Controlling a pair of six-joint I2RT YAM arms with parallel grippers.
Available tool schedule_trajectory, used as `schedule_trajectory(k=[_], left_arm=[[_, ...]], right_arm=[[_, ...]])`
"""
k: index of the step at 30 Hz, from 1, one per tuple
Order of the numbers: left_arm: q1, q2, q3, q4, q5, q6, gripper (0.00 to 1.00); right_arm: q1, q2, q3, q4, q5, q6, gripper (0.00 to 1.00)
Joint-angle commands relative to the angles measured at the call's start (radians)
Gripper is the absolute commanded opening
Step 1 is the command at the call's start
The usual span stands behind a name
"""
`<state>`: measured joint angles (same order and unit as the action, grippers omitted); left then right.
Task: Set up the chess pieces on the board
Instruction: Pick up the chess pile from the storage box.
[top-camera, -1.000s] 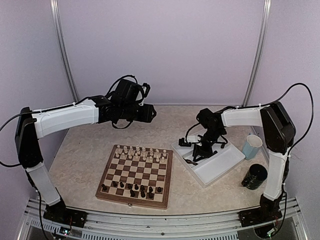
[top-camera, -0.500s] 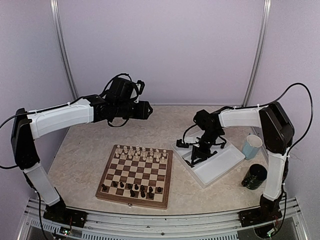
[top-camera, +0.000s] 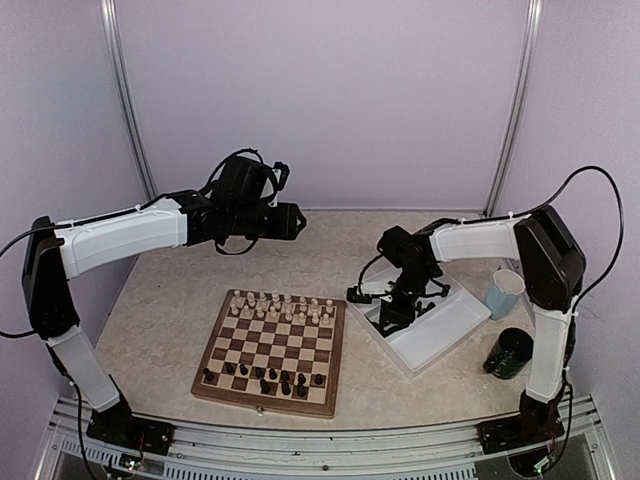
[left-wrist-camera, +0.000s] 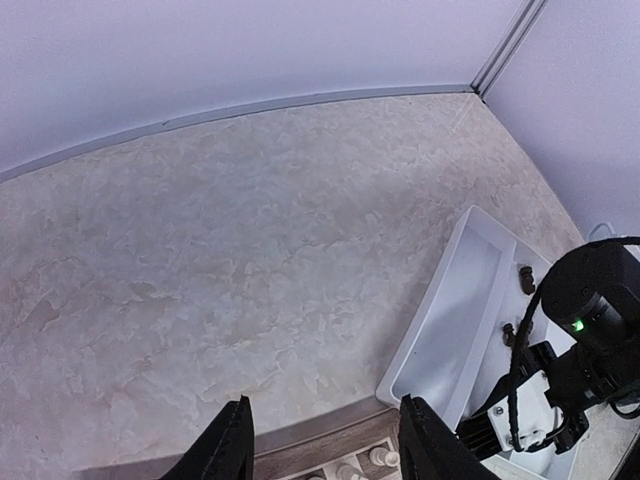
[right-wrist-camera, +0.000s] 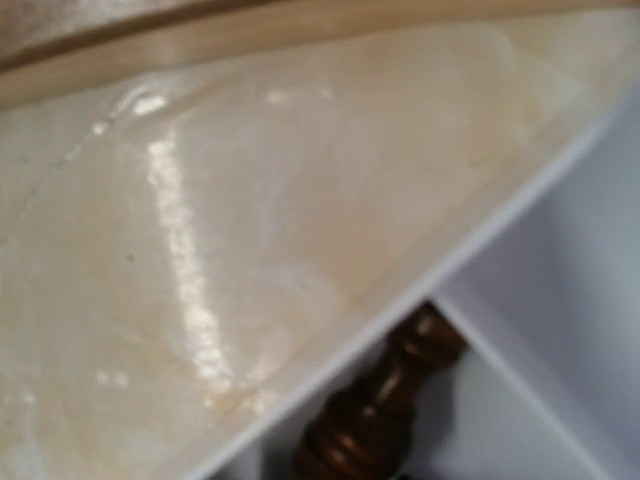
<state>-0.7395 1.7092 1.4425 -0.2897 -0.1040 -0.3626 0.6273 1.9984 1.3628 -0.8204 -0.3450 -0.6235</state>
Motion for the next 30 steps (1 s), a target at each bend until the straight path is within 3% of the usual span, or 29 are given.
schedule_trajectory(k=[1,8,13,20,25,30], left_arm=[[0.002,-0.035,-0.017,0.012,0.012,-0.018,0.49],[0.000,-0.034,-0.020,0.009,0.026,-0.031,0.49],[-0.001,-0.023,-0.030,0.029,0.078,-0.043,0.49],[-0.012,0.017,-0.087,0.218,0.308,-0.081,0.49],[-0.027,0.134,-0.047,0.381,0.524,-0.183,0.49],[-0.050,0.240,0.022,0.393,0.632,-0.216,0.48]], right_arm=[[0.011,0.019,-0.056,0.016,0.177,0.045,0.32],[-0.008,0.001,-0.067,0.011,0.189,0.041,0.00],[-0.033,-0.072,-0.054,0.000,0.145,0.010,0.00],[-0.118,-0.218,-0.001,-0.018,-0.060,-0.006,0.00],[-0.129,-0.280,0.008,0.036,-0.216,-0.002,0.00],[-0.127,-0.267,0.053,0.047,-0.286,0.010,0.00]])
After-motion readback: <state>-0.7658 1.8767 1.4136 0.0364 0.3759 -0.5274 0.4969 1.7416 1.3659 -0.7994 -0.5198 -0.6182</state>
